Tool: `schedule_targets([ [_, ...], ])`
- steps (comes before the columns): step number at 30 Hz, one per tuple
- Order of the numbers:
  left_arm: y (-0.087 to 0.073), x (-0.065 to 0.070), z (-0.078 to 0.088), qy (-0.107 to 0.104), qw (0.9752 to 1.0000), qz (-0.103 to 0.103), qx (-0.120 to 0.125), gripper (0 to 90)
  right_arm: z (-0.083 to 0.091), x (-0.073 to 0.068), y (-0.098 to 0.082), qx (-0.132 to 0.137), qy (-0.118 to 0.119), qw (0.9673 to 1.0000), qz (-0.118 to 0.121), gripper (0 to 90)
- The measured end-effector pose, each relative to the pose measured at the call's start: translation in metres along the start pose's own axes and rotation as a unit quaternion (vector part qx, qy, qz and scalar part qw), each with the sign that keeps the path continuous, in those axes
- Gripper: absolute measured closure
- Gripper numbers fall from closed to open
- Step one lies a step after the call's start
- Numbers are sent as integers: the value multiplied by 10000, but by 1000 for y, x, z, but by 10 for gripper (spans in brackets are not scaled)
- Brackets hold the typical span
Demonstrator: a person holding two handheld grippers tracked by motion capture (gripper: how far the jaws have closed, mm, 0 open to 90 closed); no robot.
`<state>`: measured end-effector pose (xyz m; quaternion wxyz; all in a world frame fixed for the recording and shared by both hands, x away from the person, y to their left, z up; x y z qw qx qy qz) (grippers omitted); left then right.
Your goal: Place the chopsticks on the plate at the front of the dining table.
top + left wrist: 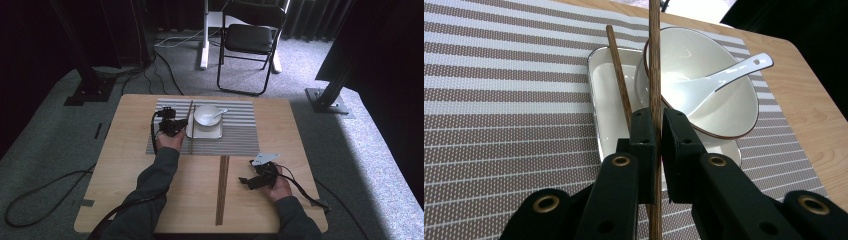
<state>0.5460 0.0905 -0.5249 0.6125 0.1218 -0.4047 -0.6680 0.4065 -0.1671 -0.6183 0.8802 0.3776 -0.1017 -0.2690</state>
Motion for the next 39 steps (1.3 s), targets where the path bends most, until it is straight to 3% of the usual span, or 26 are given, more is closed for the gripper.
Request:
schedule_targets([
  [39, 5, -10, -21, -14, 9996, 282, -92, 845, 0, 0, 0, 1, -1, 10000, 0, 120],
])
Point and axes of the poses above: each handheld gripper's, and its own axes: z roughly backward along the jaws, y roughly out of its top, x roughly to its right, the point moved 10 cm from there along -z, roughly forward along the jaws, and after that the axes turned 2 degrees about y, right-handed, at the moved point
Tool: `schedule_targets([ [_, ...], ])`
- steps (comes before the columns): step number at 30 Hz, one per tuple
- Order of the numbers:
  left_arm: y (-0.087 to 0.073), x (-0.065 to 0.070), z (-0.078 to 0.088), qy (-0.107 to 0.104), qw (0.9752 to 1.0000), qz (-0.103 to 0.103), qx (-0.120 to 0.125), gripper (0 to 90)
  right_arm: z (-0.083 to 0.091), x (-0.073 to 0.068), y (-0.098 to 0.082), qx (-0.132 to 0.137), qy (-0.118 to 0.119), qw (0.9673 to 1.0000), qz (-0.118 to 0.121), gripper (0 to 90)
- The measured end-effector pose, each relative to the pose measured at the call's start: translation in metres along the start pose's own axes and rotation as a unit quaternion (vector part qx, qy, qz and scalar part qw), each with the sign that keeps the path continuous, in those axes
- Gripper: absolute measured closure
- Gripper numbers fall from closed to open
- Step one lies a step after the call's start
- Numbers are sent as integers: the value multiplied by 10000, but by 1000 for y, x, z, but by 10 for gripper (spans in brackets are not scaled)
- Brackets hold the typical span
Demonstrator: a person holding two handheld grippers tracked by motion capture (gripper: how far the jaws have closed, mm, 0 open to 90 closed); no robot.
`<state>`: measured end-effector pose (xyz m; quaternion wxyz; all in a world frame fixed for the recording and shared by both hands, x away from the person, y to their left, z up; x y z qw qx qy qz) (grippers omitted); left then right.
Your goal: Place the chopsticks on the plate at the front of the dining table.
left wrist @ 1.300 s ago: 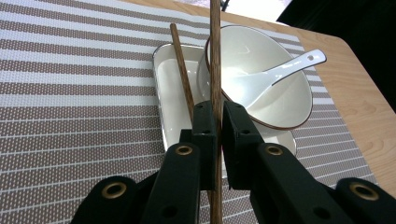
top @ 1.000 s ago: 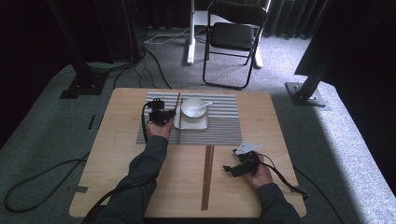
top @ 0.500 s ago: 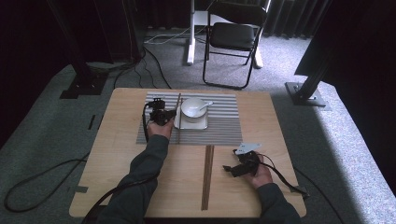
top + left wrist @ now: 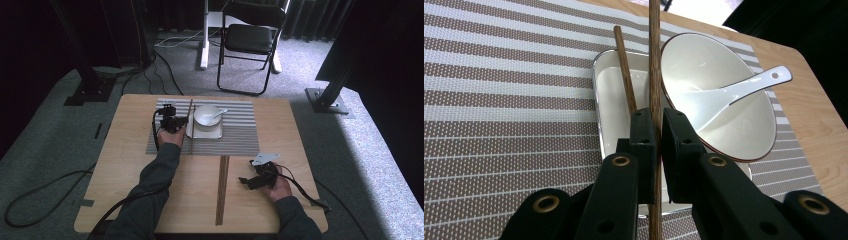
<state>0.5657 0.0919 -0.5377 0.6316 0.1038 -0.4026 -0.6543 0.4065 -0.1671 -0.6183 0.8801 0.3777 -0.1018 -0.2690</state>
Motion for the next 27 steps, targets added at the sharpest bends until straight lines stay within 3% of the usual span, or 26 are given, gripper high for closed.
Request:
schedule_targets([
  [27, 4, -7, -14, 24, 9997, 219, -43, 845, 0, 0, 0, 0, 0, 10000, 0, 120],
])
Point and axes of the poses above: each handheld gripper's, and its own axes: z roughly backward along the jaws, y roughly out of its top, x roughly to its right, the point moved 10 cm from there along -z, roughly forward along the jaws, and after that the axes turned 2 degrees about y, right-handed, at the moved point
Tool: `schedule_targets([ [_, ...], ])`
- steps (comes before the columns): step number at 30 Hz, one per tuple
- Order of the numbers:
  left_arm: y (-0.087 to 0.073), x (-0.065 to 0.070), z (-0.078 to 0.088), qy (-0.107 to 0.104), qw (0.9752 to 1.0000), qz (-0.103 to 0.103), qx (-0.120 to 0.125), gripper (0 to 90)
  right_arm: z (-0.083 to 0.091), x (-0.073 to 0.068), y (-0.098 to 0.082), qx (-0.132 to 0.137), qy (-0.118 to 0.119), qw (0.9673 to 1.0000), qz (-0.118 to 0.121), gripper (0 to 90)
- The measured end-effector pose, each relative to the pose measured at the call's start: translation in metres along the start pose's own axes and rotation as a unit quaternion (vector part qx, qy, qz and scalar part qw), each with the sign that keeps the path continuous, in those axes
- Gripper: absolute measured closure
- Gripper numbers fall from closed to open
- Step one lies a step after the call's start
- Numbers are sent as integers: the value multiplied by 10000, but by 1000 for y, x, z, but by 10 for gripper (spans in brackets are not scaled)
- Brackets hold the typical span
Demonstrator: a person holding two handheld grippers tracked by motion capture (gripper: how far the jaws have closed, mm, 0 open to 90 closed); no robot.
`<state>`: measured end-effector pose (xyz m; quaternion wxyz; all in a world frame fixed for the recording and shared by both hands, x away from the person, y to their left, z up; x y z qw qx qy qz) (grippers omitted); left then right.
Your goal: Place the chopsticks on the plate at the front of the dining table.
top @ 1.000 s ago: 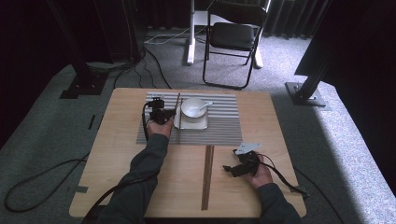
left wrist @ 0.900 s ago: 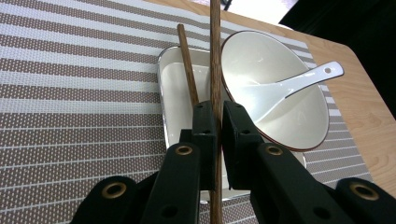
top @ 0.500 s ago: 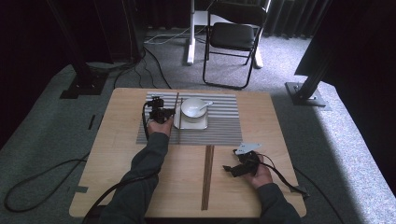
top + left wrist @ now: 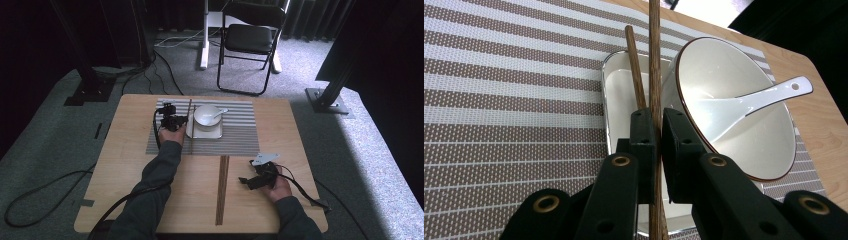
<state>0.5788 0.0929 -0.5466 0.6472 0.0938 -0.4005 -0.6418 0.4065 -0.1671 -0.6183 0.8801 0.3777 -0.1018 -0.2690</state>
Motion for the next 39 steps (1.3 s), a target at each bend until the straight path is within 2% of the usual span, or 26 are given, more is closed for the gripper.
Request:
schedule_targets([
  [28, 2, -2, -11, 56, 9999, 87, -95, 845, 0, 0, 0, 0, 0, 10000, 0, 120],
  [39, -2, -5, -18, 95, 9997, 119, -184, 845, 0, 0, 0, 0, 0, 10000, 0, 120],
])
Point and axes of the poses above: each handheld gripper's, and its own axes: z roughly backward along the jaws, y roughly out of its top, x roughly to its right, the point moved 10 cm from there along -z, roughly forward along the jaws, and after that the axes turned 2 degrees about y, right-handed, at the moved point
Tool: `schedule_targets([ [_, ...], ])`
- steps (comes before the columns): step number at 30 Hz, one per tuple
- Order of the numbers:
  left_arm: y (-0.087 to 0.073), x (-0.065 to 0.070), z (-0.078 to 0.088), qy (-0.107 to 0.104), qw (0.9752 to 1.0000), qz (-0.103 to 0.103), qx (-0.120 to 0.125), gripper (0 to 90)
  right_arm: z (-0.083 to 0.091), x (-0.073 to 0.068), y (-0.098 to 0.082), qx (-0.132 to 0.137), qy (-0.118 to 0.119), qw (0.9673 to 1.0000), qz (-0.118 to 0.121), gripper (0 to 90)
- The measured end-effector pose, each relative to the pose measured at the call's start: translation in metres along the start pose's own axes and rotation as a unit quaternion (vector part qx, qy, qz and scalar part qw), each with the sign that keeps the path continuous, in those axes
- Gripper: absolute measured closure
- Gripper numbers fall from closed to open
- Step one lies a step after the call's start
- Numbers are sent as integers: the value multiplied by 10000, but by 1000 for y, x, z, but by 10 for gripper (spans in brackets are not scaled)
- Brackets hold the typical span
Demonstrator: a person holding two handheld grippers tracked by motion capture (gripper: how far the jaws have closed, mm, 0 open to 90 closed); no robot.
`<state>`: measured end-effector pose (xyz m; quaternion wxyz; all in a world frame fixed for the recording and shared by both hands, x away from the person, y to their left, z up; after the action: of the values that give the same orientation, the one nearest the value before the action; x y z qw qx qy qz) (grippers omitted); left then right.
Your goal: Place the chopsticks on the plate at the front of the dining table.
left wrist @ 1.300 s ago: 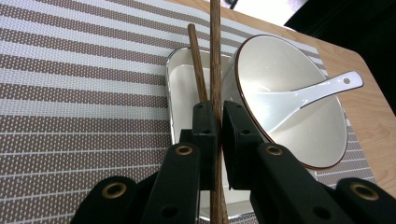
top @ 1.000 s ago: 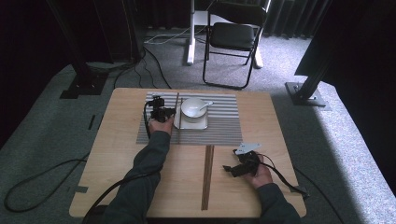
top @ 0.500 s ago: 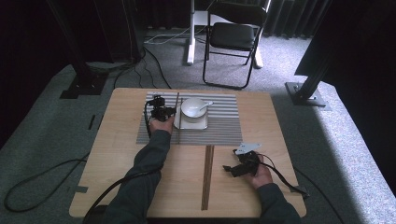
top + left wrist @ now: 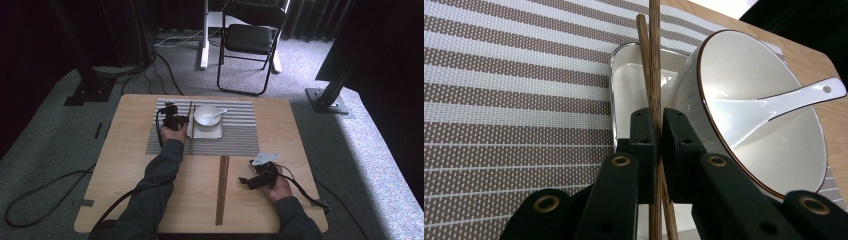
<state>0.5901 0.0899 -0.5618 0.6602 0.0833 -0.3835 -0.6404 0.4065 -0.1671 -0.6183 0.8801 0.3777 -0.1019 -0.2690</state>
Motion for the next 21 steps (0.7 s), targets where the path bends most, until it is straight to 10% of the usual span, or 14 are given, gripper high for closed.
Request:
schedule_targets([
  [21, -3, -1, -13, -8, 9998, 112, -159, 845, 0, 0, 0, 0, 1, 10000, 1, 120],
])
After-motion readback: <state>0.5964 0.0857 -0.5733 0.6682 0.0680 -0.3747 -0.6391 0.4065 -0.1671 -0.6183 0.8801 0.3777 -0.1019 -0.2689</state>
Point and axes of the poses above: each handheld gripper's, and its own axes: z roughly backward along the jaws, y roughly out of its top, x roughly to its right, the point moved 10 cm from there along -z, roughly forward along the jaws, and after that the axes turned 2 degrees about y, right-handed, at the moved point
